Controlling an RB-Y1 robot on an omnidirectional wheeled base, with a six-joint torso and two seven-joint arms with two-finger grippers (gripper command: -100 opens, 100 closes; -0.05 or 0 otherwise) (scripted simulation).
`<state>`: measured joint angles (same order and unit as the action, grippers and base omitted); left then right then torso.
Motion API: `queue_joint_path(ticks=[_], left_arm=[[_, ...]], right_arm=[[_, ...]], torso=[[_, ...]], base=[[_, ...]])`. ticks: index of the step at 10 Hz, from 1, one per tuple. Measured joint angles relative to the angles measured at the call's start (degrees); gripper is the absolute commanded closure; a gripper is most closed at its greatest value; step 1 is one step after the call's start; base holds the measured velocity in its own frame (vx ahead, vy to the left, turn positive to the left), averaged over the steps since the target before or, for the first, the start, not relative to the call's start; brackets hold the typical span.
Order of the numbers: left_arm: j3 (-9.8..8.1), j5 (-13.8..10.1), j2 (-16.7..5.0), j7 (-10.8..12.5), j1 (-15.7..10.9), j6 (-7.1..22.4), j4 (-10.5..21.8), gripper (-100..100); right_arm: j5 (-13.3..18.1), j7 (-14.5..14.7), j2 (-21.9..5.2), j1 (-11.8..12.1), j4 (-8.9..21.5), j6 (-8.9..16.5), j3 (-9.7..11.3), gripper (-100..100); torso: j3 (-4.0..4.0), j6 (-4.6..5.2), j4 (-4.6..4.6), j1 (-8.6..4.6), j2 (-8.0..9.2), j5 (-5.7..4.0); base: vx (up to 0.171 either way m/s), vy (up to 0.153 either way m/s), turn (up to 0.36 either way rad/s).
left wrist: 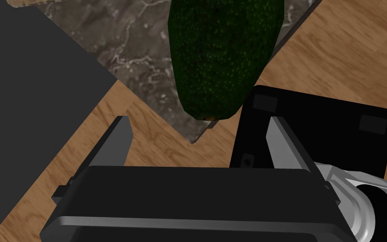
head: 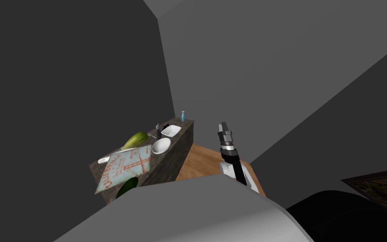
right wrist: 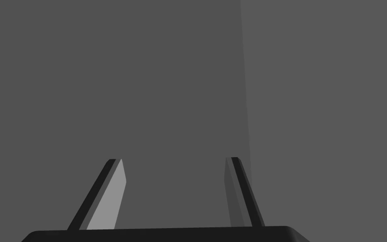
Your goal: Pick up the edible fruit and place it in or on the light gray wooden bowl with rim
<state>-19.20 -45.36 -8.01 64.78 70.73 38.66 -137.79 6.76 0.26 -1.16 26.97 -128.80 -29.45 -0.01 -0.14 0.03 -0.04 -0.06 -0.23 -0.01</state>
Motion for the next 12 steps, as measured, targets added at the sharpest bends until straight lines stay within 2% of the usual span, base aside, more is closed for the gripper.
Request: queue_joint_path(ticks=[1,2,4,7,11,12], left_arm=[[-0.05,0.0,0.0,0.0,0.1,0.1,-0.1,0],[-0.04,0.0,0.0,0.0,0.0,0.1,-0.1,-100],[-2.15,-0.4,-0.1,1.1,-1.3,0.4,1.8,-100],[-6.82,-1.2,-1.0,3.7,-5.4,1.1,7.5,-100],[-13.20,-1.9,-1.5,7.6,-9.9,2.6,13.4,-100],[-14.58,-1.5,-1.3,8.7,-11.4,3.1,14.9,-100]], right_arm=[[0.0,0.0,0.0,0.0,0.0,0.0,0.0,0],[0.0,0.0,0.0,0.0,0.0,0.0,0.0,0],[0.0,0.0,0.0,0.0,0.0,0.0,0.0,0],[0.0,0.0,0.0,0.0,0.0,0.0,0.0,0],[0.0,0.0,0.0,0.0,0.0,0.0,0.0,0],[0.0,0.0,0.0,0.0,0.0,0.0,0.0,0]], torso=[[0.05,-0.01,0.02,0.02,0.10,0.00],[0.11,-0.01,0.04,0.04,0.19,0.01],[0.32,0.05,0.12,-0.13,0.57,-0.03],[0.39,0.00,0.16,-0.15,0.68,-0.03],[0.41,0.01,0.16,-0.17,0.71,-0.05],[0.39,0.02,0.16,-0.19,0.67,-0.04]], base=[[0.006,-0.001,0.003],[-0.042,-0.031,-0.201],[-0.115,-0.069,-0.380],[-0.099,-0.080,-0.314],[-0.100,-0.093,-0.344],[-0.036,-0.042,-0.074]])
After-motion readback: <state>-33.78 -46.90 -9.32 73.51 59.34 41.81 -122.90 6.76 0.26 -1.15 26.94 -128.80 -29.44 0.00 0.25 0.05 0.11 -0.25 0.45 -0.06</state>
